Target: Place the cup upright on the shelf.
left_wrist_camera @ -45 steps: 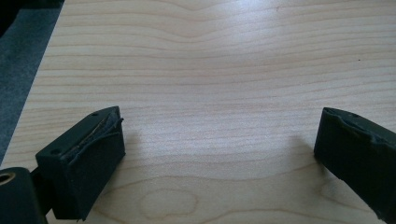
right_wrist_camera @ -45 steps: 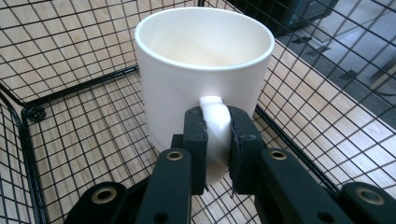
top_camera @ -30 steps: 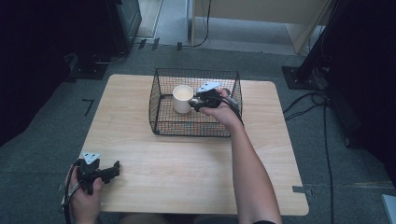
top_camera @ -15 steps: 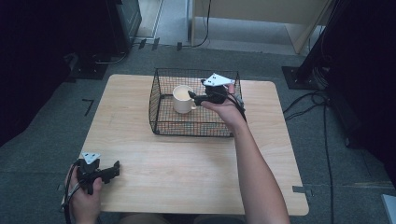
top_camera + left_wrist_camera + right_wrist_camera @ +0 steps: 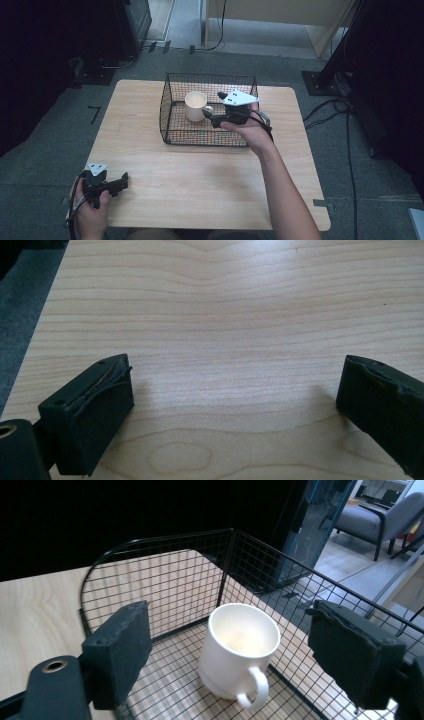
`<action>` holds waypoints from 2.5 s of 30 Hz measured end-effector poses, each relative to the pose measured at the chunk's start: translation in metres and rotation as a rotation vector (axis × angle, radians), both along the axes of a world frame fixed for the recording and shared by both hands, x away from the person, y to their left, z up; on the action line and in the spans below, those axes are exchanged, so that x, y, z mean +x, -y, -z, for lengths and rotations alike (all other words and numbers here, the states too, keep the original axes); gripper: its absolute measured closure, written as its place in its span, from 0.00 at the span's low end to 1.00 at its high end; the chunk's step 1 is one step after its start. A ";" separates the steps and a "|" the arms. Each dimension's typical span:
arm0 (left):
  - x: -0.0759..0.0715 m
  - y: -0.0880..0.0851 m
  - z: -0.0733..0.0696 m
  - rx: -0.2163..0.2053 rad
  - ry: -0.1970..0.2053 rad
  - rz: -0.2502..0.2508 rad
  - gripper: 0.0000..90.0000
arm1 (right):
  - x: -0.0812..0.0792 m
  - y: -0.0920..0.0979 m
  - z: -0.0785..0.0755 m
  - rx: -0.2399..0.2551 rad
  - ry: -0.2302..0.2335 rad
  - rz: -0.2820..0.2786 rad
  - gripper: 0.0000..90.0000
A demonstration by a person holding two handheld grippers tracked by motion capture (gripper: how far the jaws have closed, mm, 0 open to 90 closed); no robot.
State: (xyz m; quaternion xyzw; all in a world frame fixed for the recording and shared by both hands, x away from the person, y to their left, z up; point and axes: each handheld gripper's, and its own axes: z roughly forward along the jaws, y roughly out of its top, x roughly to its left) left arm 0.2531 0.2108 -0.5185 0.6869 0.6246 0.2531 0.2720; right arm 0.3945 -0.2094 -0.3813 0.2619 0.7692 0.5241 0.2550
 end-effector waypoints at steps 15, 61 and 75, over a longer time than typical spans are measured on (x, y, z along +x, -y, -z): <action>0.000 0.000 0.000 -0.001 0.002 -0.001 0.02 | -0.056 0.022 0.019 0.033 -0.005 0.058 0.11; 0.000 0.000 0.000 0.001 0.000 0.001 0.02 | -0.180 0.213 0.134 -0.105 -0.287 0.513 0.07; 0.000 0.000 0.000 0.001 0.000 0.001 0.02 | -0.187 0.237 0.144 -0.145 -0.406 0.567 0.06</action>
